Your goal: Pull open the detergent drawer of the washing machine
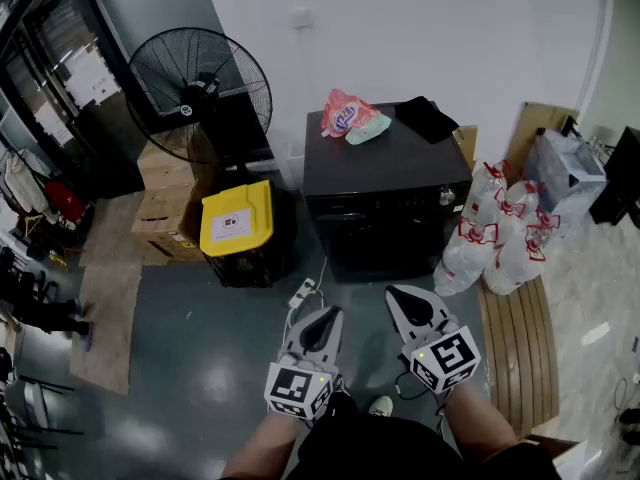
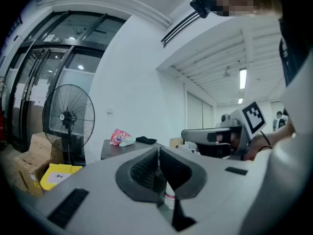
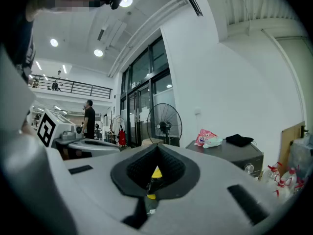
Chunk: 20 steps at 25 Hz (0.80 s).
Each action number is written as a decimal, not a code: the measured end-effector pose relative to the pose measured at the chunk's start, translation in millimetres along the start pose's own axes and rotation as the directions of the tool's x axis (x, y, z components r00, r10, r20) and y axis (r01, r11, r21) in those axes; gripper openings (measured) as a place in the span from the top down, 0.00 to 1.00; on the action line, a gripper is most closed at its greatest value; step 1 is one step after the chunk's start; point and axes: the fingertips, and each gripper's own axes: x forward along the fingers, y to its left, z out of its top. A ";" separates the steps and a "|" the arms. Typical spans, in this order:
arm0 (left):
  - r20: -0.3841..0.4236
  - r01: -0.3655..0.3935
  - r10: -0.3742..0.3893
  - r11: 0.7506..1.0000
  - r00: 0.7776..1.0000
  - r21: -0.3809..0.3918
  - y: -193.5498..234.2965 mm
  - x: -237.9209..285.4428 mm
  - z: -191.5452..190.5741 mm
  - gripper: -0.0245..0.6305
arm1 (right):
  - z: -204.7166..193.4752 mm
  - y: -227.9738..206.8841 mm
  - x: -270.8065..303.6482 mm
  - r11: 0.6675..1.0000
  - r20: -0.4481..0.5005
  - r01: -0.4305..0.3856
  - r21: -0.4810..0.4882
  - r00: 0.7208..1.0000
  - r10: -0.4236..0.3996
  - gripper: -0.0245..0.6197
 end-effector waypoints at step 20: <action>0.038 -0.023 0.022 0.999 0.999 0.030 -11.2 -2.4 9.6 0.73 | -2.9 -8.4 -11.4 0.999 0.023 -0.003 0.047 1.000 0.002 0.83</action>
